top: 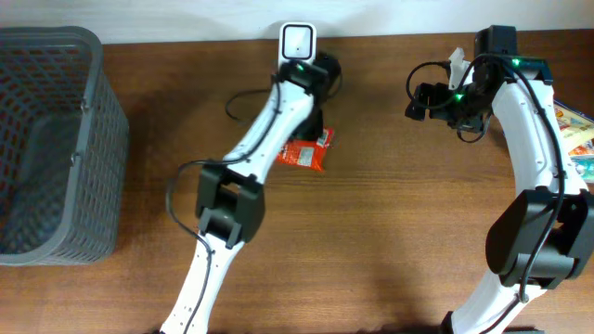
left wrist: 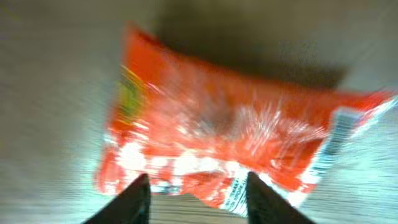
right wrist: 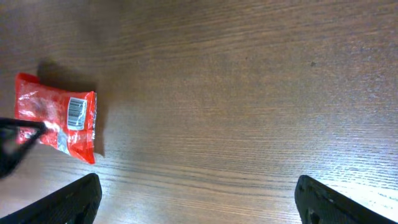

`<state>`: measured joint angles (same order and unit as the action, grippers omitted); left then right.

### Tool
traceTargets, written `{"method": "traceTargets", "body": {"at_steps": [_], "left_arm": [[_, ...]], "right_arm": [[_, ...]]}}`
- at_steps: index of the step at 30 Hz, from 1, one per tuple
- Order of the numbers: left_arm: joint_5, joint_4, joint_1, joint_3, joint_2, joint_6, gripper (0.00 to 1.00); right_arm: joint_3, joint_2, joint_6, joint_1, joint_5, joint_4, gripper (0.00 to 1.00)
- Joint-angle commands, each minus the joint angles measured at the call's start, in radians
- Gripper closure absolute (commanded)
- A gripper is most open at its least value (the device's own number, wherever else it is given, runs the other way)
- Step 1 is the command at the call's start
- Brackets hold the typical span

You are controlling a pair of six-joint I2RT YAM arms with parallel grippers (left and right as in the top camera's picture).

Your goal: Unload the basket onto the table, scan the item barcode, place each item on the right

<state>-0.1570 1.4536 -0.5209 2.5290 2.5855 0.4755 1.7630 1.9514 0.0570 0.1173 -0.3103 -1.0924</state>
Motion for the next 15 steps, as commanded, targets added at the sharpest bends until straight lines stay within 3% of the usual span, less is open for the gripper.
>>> {"method": "traceTargets", "body": {"at_steps": [1,3,4,6,15], "left_arm": [[-0.038,0.007,0.084,0.121,-0.132,-0.074,0.08],[-0.128,0.022,0.154,0.120,-0.139,-0.074,0.00],[-0.154,0.049,0.201,0.119,-0.139,-0.073,0.01],[-0.093,0.106,0.268,0.119,-0.139,-0.073,0.01],[-0.064,0.114,0.286,0.119,-0.139,-0.073,0.01]], "right_arm": [[-0.004,0.001,0.011,0.001,0.009,0.000,0.02],[-0.004,0.001,0.011,0.001,0.009,0.000,0.02],[-0.004,0.001,0.011,0.001,0.009,0.000,0.01],[-0.004,0.001,0.011,0.001,0.009,0.000,0.02],[-0.004,0.001,0.013,0.001,-0.016,0.035,0.01]]}}
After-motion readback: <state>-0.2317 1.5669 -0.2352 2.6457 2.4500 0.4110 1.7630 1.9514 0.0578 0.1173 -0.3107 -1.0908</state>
